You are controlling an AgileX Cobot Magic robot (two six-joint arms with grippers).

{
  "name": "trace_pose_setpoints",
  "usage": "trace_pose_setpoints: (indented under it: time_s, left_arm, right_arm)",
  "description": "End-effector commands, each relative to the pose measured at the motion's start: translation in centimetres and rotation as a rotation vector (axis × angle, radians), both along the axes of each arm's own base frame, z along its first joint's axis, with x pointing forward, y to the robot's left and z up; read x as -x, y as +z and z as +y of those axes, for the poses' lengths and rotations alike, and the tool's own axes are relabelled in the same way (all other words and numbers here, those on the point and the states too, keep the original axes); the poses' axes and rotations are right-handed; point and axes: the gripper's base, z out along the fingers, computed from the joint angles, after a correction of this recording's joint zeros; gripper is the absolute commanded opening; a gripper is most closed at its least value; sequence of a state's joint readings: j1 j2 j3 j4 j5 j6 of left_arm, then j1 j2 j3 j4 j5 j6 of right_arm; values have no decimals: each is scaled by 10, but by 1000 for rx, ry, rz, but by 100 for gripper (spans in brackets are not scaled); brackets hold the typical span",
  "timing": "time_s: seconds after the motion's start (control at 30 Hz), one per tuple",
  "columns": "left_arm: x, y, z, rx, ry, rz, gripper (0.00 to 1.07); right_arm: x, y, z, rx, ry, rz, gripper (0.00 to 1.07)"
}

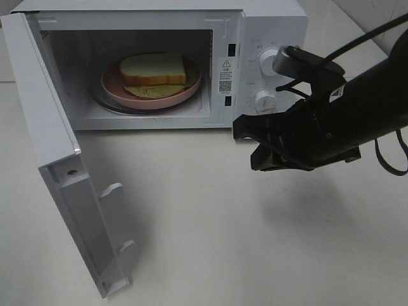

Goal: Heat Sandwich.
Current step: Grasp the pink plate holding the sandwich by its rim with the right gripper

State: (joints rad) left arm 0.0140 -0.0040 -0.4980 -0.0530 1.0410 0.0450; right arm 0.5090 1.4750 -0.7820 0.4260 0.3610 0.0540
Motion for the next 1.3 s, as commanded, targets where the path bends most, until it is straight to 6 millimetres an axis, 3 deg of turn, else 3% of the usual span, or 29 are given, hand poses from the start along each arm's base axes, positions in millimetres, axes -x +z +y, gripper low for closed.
trace_pose_setpoints:
  time_s: [0.03, 0.4, 0.9, 1.17, 1.3]
  left_arm:
    - [3, 0, -1, 12, 4, -37, 103]
    - [3, 0, -1, 12, 4, -37, 103]
    - [3, 0, -1, 12, 4, -37, 103]
    - [3, 0, -1, 12, 4, -37, 103]
    - [3, 0, -1, 12, 4, -37, 103]
  right_arm:
    - [3, 10, 1, 72, 138, 18, 14]
    - [1, 36, -1, 286, 566, -37, 17]
    - [3, 39, -6, 501, 1245, -237, 18]
    - [2, 39, -8, 572, 1467, -325, 20]
    - [1, 39, -8, 594, 1474, -327, 26]
